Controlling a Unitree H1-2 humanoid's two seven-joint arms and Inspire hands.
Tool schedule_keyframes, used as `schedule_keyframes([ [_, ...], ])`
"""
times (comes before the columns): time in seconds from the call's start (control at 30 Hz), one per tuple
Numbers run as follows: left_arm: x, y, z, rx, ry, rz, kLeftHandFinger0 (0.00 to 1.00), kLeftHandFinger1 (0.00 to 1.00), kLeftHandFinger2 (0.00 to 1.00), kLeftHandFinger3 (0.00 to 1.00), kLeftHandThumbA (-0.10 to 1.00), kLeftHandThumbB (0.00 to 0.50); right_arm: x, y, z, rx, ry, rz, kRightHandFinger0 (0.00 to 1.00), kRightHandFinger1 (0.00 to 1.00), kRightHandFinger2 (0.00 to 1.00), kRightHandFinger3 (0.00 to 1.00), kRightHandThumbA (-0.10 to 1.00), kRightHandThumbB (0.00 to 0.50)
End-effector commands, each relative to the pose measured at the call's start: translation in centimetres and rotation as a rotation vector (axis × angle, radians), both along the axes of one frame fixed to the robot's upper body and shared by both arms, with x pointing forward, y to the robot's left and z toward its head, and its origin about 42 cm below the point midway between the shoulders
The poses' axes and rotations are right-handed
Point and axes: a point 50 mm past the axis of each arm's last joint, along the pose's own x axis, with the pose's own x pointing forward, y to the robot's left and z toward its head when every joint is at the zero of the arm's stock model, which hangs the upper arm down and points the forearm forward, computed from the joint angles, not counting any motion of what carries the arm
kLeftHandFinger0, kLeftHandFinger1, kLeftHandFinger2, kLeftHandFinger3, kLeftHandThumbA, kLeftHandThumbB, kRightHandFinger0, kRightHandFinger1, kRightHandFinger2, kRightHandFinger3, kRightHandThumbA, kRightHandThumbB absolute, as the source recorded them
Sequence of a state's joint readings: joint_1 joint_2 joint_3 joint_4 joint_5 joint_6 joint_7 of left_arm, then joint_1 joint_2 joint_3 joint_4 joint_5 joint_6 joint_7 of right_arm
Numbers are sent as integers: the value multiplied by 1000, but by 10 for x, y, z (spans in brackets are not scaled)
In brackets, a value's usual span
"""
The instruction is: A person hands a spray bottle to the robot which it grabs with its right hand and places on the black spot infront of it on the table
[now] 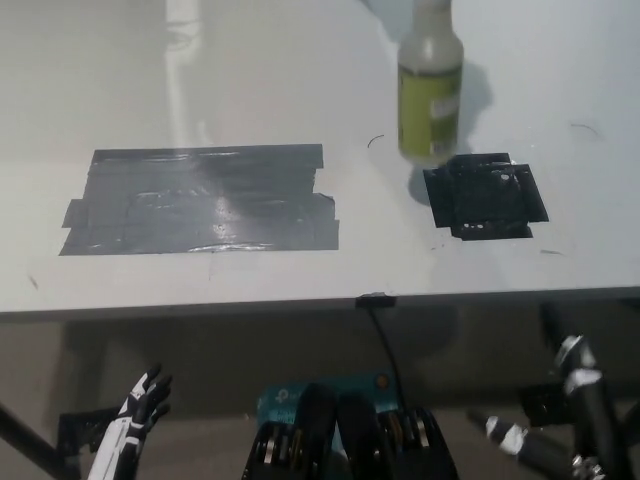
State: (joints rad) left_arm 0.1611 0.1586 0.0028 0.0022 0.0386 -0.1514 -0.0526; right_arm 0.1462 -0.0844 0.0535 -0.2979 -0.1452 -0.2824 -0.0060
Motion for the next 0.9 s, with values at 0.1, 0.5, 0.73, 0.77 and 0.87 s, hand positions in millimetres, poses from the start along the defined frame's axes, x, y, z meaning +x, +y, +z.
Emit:
schedule_keyframes([
  [0.1,-3,-1,9,18,-68,-31,1000,1000,1000,1000,1000,280,48,-10,85,2,-135,-71,1000,1000,1000,1000,1000,426],
  [0.5,-2,-1,11,20,-69,-30,1000,1000,1000,1000,1000,286,161,-1,124,53,26,-29,1000,1000,1000,1000,1000,442],
  [0.73,-1,-3,12,19,-72,-37,1000,1000,1000,1000,1000,287,213,25,149,73,107,27,1000,1000,1000,1000,1000,431],
  [0.77,-1,-4,12,20,-71,-37,1000,1000,1000,1000,1000,289,218,28,151,69,113,31,1000,1000,1000,1000,1000,438],
  [0.87,1,-4,13,24,-73,-41,1000,1000,1000,1000,1000,286,232,38,160,75,124,40,1000,1000,1000,1000,1000,443],
])
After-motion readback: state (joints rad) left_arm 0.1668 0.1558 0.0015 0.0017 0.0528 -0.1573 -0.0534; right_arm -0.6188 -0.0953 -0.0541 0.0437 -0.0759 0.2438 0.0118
